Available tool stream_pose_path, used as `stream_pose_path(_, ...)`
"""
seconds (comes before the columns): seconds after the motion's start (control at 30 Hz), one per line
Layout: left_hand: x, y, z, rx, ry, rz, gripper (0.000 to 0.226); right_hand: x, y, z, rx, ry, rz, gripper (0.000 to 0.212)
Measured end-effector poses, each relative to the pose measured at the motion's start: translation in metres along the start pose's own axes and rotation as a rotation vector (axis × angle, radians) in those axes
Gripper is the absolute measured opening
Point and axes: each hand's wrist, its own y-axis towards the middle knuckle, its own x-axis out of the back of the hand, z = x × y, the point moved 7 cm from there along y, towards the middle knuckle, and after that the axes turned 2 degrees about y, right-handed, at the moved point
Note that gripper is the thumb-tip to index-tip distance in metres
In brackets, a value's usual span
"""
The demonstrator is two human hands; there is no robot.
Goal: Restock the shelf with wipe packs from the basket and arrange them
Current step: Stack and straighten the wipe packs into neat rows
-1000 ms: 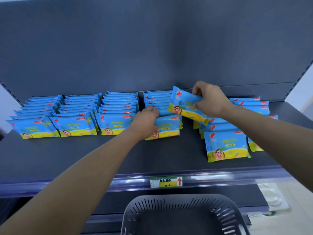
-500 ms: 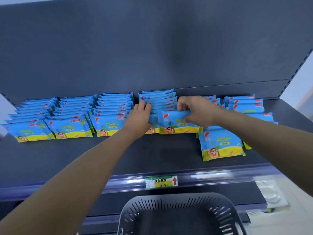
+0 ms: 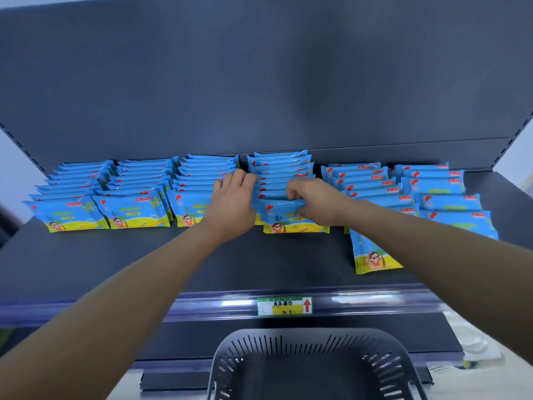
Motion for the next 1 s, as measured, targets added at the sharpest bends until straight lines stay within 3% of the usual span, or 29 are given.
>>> stream_pose_path(0.17,-0.006,-0.007,0.005,0.009,-0.045,0.032,0.055,-0.005,0.01,0.003,0.026,-0.302,-0.172,0.029)
stream_pose_path(0.3,-0.016,-0.003,0.001,0.003,-0.013,0.074,0.083,0.004,0.011,-0.001,-0.041,-0.372,-0.222,0.05)
stream_pose_path(0.37,-0.021,0.002,-0.006,-0.007,0.018,0.092,0.095,0.011,0.012,-0.006,-0.079,-0.273,-0.205,0.056)
stream_pose_path(0.47,-0.029,0.011,-0.013,-0.039,0.098,0.118,0.1,0.034,0.015,-0.019,-0.124,0.059,-0.295,0.042)
stream_pose_path(0.57,-0.034,0.019,-0.016,-0.068,0.146,0.12,0.1,0.049,0.033,-0.042,-0.208,0.198,-0.33,0.034)
stream_pose_path(0.8,-0.045,0.027,-0.013,-0.092,0.205,0.132,0.096,0.03,0.077,-0.082,-0.479,0.491,-0.228,0.058)
stream_pose_path(1.0,-0.046,0.031,-0.006,-0.078,0.222,0.116,0.098,0.021,0.092,-0.093,-0.63,0.572,-0.31,0.024)
